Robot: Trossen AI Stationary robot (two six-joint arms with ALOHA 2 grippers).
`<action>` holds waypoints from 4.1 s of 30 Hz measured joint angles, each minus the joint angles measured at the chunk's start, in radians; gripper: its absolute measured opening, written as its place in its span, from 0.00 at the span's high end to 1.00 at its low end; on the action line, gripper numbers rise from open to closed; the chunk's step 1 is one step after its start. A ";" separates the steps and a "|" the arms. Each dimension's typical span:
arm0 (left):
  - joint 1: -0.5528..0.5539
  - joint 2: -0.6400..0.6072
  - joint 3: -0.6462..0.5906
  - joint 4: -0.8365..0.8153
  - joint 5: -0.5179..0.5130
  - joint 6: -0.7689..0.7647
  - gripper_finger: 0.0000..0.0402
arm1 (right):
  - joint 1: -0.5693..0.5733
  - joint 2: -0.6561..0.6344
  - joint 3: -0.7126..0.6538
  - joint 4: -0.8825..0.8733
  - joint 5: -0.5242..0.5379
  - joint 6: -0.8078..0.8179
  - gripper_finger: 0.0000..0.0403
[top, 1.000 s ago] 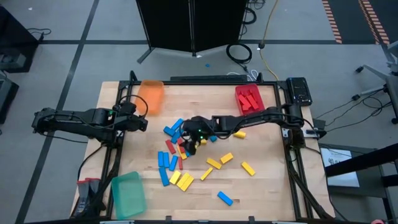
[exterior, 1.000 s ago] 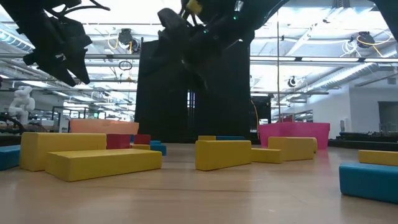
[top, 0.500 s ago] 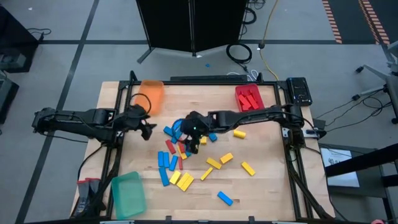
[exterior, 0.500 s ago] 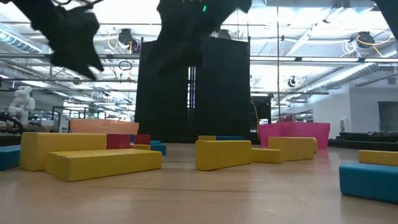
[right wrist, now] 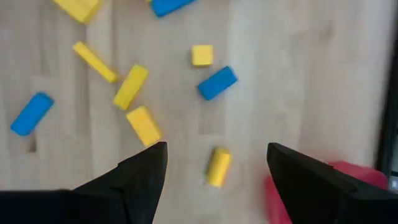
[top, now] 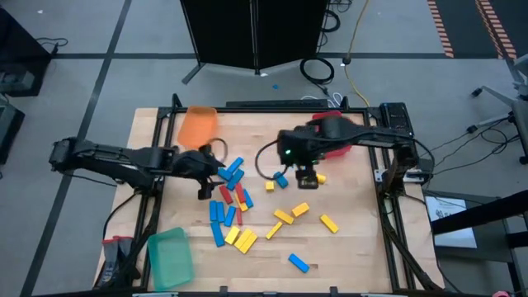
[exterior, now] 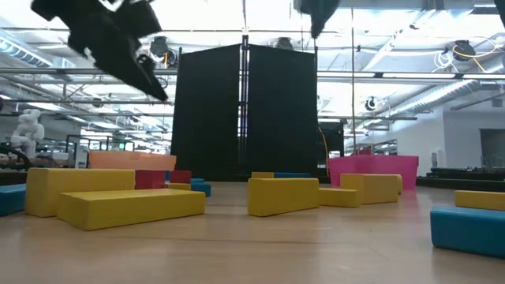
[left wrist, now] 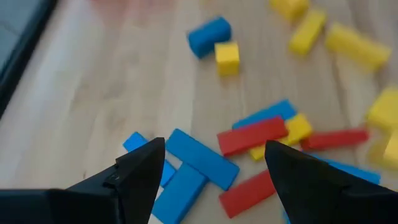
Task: Sort blocks
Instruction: Put the right red block into the red transparent bin
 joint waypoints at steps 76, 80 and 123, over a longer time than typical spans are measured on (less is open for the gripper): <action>0.209 0.211 0.529 0.273 0.036 0.045 0.76 | -0.006 -0.297 -0.019 0.184 0.231 0.151 0.32; 0.225 0.131 0.529 0.462 0.096 -0.015 0.76 | -0.010 -0.294 -0.019 0.353 0.239 0.067 0.32; 0.230 0.185 0.527 0.532 0.212 -0.032 0.98 | -0.012 -0.269 -0.025 -0.014 0.135 0.306 0.32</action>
